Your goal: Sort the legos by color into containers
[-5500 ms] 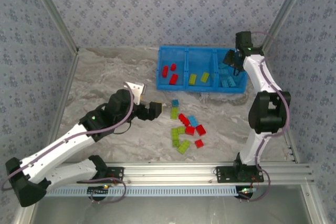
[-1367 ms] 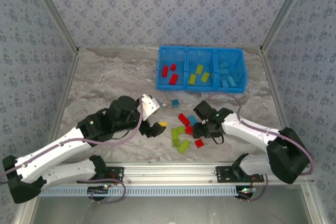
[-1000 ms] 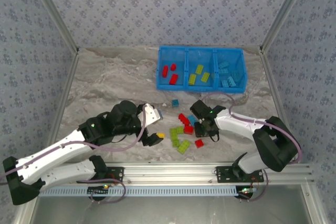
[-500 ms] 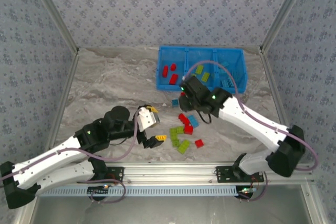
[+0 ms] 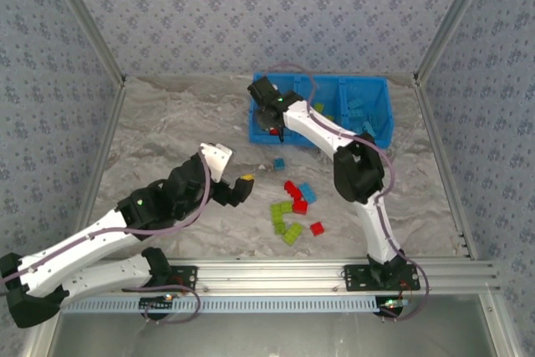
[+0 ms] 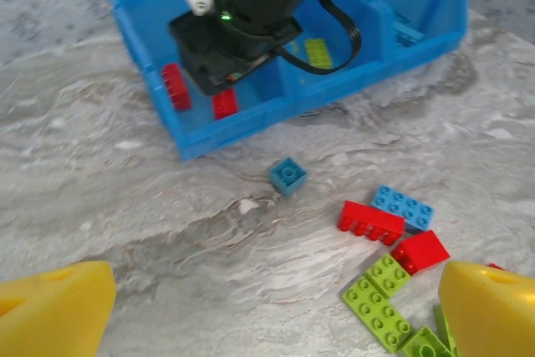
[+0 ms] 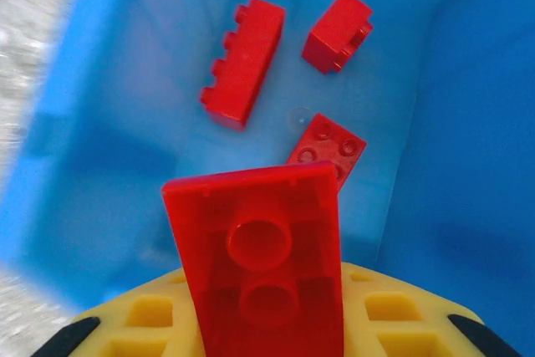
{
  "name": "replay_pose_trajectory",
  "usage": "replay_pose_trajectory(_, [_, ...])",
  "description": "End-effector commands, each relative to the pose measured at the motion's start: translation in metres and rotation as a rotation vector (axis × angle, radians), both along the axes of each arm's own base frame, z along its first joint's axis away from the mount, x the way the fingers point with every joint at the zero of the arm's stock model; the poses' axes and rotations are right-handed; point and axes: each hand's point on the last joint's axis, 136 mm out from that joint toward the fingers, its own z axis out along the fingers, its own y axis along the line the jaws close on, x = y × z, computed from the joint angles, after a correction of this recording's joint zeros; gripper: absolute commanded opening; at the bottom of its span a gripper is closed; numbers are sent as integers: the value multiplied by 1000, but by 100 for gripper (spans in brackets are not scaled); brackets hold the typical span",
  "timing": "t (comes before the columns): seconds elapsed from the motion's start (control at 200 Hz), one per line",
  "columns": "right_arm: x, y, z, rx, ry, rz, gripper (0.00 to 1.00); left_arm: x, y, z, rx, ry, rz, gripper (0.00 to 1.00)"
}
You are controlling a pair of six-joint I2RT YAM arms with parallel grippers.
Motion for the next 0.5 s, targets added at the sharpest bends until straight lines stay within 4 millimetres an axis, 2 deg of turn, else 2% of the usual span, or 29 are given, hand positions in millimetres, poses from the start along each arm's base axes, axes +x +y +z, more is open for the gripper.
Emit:
replay_pose_trajectory(0.0, [18, 5, 11, 2, -22, 53, 41, 4, 25, -12, -15, 43, 136, 99])
replay_pose_trajectory(0.125, [26, 14, 10, 7, -16, 93, 49, 3, 27, -13, -37, 50, 146, 99])
replay_pose_trajectory(0.24, [25, 12, 25, 12, -22, 95, 54, 5, 31, -18, -56, 78, 187, 99])
replay_pose_trajectory(0.385, [11, 2, 62, 24, -41, 96, 55, 12, 38, -25, -133, 157, 310, 99])
replay_pose_trajectory(0.495, [-14, -9, 102, 41, -60, 116, 58, 18, 40, -34, -209, 238, 414, 98])
